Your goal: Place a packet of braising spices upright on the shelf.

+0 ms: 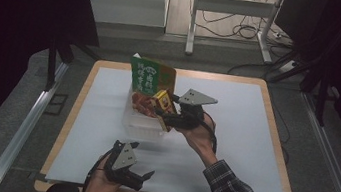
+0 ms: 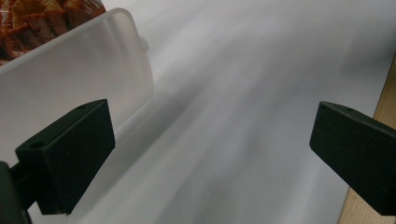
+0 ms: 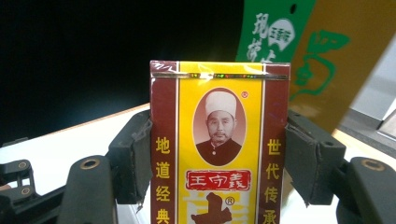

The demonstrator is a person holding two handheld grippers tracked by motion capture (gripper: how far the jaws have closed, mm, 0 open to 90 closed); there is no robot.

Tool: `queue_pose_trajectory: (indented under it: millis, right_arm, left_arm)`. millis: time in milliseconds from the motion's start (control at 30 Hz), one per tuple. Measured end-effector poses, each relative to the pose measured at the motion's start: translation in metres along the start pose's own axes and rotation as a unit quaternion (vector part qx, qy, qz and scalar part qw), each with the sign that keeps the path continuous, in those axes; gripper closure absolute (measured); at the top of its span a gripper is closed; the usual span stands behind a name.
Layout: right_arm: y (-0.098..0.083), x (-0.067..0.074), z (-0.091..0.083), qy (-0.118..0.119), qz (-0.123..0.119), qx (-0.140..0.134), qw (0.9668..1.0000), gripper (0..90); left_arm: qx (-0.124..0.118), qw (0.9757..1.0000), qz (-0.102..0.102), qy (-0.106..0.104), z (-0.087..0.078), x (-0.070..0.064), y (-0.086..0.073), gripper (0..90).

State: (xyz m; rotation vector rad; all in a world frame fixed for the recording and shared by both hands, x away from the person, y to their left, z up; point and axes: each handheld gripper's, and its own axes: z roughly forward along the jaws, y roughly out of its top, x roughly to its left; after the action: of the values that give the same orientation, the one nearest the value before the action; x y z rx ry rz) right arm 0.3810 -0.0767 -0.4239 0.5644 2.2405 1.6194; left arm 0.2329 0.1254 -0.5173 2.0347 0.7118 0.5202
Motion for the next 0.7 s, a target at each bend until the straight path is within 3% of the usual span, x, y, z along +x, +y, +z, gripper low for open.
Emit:
queue_pose_trajectory:
  millis: [700]
  right_arm:
    - [-0.008, 0.008, 0.039, 0.001, -0.001, -0.012, 0.9999, 32.4]
  left_arm:
    - [0.004, 1.0, 0.001, -0.003, 0.001, -0.001, 0.0, 0.0]
